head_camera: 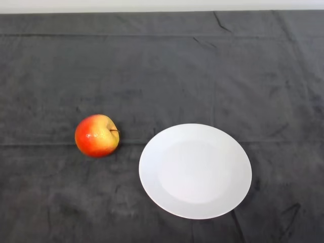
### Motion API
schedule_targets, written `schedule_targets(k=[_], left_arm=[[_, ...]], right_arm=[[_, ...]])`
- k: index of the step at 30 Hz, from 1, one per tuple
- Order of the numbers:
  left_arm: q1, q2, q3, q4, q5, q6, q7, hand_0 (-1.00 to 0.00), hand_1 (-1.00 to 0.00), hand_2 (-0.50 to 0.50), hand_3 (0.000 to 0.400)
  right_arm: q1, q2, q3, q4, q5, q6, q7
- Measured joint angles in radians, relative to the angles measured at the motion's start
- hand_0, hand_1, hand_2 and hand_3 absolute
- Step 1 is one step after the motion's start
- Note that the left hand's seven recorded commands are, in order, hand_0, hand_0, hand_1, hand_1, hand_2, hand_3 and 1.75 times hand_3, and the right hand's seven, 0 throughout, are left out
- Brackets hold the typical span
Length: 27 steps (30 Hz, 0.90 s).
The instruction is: Move the apple to the plate
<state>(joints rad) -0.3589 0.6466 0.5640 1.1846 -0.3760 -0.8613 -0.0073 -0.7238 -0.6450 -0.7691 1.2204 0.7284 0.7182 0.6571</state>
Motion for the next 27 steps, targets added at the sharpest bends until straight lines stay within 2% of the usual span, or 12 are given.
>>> schedule_targets(k=[16, 27], left_arm=[[-0.011, -0.074, -0.095, -0.045, 0.095, -0.002, -0.016, 0.00, 0.00, 0.00, 0.000], [-0.012, -0.148, -0.169, -0.130, 0.180, -0.001, 0.019, 0.00, 0.00, 0.00, 0.000]], right_arm=[[0.000, 0.000, 0.0000, 0.000, 0.0000, 0.000, 0.0000], [0.000, 0.000, 0.0000, 0.000, 0.0000, 0.000, 0.0000]])
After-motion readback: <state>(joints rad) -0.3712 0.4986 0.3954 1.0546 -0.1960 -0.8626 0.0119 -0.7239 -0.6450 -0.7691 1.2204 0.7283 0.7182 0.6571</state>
